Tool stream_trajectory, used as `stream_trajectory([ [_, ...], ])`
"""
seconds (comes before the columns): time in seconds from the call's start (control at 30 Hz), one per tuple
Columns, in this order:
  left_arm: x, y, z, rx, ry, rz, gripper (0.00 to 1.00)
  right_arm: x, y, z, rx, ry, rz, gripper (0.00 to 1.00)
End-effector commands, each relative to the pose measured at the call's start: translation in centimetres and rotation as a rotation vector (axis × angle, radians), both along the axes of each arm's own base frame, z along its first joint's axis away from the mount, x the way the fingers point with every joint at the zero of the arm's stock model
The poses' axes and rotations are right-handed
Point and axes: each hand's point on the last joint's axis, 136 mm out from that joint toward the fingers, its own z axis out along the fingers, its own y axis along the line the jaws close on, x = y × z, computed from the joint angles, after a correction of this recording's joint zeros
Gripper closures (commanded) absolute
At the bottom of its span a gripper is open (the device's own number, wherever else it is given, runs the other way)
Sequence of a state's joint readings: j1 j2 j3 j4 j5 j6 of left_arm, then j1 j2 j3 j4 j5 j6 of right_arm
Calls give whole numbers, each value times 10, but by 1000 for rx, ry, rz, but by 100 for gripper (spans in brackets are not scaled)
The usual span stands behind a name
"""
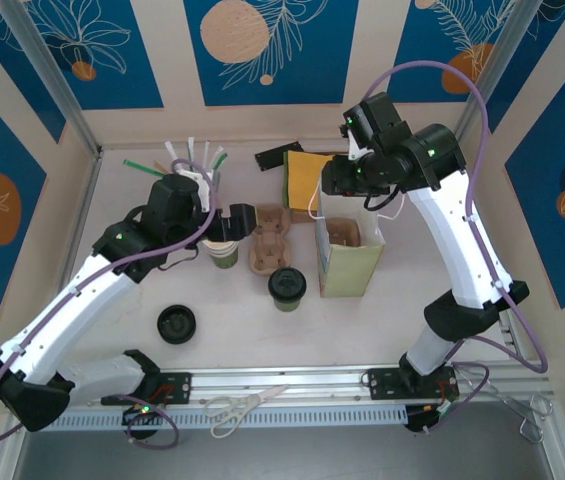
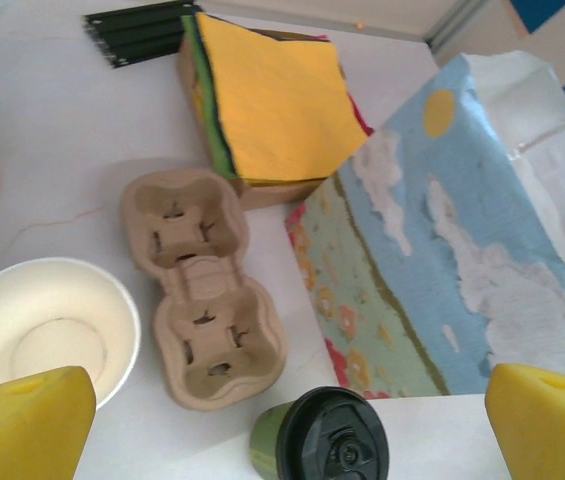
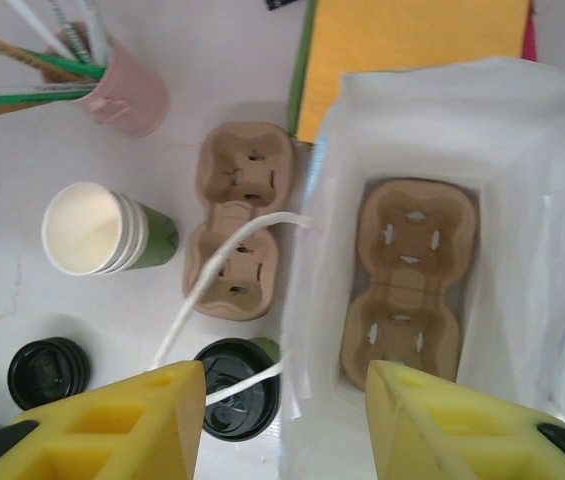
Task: Pack the takeout coffee
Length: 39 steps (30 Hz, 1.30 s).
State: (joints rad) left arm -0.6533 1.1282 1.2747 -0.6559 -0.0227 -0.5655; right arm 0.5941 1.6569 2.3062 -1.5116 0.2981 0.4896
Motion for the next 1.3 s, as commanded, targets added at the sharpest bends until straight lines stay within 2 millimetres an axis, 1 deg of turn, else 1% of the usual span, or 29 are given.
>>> stream_trajectory([
  [0.0, -12, 25, -4, 46, 19, 88, 0, -10, 25, 9, 36, -18, 117, 54],
  [0.13, -27, 46, -15, 77, 61, 144, 0, -23, 60, 3, 55, 12, 244, 54],
  [0.3, -50, 72, -32, 93, 120, 206, 0, -35, 92, -23, 10, 76, 348, 54],
  [0.47, -68, 85, -45, 97, 149, 215, 0, -51, 120, -48, -22, 148, 398, 54],
  [0.57, -78, 90, -50, 109, 153, 196, 0, -57, 131, -66, -74, 195, 392, 53],
  [0.67, -86, 91, -55, 120, 158, 157, 0, -62, 136, -84, -117, 257, 359, 51],
  [0.8, -97, 91, -58, 122, 171, 115, 0, -75, 142, -109, -146, 352, 317, 50],
  [0.9, -102, 92, -60, 110, 166, 99, 0, -82, 143, -127, -157, 417, 274, 50],
  [1.0, -108, 90, -61, 86, 164, 74, 0, -88, 141, -144, -166, 480, 227, 49],
  [1.07, -113, 89, -64, 74, 175, 60, 0, -91, 138, -153, -165, 507, 196, 43],
  [1.2, -118, 89, -68, 56, 185, 51, 0, -97, 132, -167, -157, 552, 143, 38],
  [1.27, -120, 88, -69, 39, 184, 48, 0, -98, 127, -173, -148, 576, 114, 38],
])
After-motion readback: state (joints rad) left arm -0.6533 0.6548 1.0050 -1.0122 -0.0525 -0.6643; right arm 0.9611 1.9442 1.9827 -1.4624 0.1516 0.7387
